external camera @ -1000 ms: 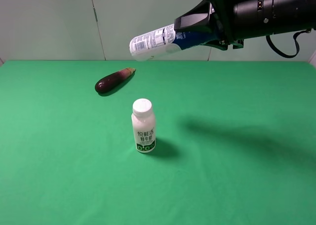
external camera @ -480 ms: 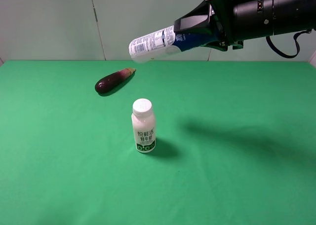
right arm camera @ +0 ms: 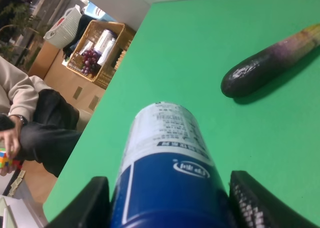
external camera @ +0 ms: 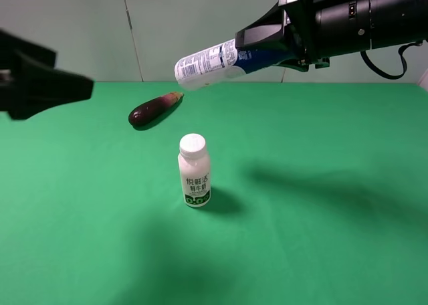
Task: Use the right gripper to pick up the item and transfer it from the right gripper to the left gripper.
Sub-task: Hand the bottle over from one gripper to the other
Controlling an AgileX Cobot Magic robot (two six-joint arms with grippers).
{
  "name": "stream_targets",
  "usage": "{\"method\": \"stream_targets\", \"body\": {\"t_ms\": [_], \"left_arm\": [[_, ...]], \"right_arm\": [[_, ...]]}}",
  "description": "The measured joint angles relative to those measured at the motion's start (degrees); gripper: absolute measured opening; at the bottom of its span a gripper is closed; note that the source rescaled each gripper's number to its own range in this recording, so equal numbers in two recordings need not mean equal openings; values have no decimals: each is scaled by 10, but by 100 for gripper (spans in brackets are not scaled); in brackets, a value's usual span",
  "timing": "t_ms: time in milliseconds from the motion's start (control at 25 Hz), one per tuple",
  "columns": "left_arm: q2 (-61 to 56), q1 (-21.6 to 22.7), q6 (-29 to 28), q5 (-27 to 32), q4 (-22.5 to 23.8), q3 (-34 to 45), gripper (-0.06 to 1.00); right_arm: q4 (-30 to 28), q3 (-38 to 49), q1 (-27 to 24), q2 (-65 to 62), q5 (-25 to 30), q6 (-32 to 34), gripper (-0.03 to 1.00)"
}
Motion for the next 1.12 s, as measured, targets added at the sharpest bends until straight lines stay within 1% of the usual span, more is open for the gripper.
{"method": "stream_targets", "body": {"t_ms": [120, 200, 360, 480, 600, 720, 800, 960, 1120], "left_arm": [[60, 0, 154, 42, -82, -27, 71], [92, 0, 228, 77, -120, -44, 71], [147, 0, 342, 141, -185, -76, 71], [173, -1, 403, 174, -216, -96, 71], [187, -9, 437, 180, -226, -112, 71], [197, -42, 456, 172, -226, -127, 71], [205, -73, 466, 154, -225, -136, 71], [221, -123, 472, 96, -221, -152, 71], [238, -156, 472, 77, -221, -163, 71]], "right_arm": [[0, 0, 0, 0, 0, 0, 0], [0, 0, 0, 0, 1, 0, 0], [0, 0, 0, 0, 2, 0, 0], [0, 0, 0, 0, 4, 0, 0], [0, 0, 0, 0, 5, 0, 0], [0, 0, 0, 0, 5, 0, 0], [0, 0, 0, 0, 5, 0, 0], [0, 0, 0, 0, 5, 0, 0], [0, 0, 0, 0, 4, 0, 0]]}}
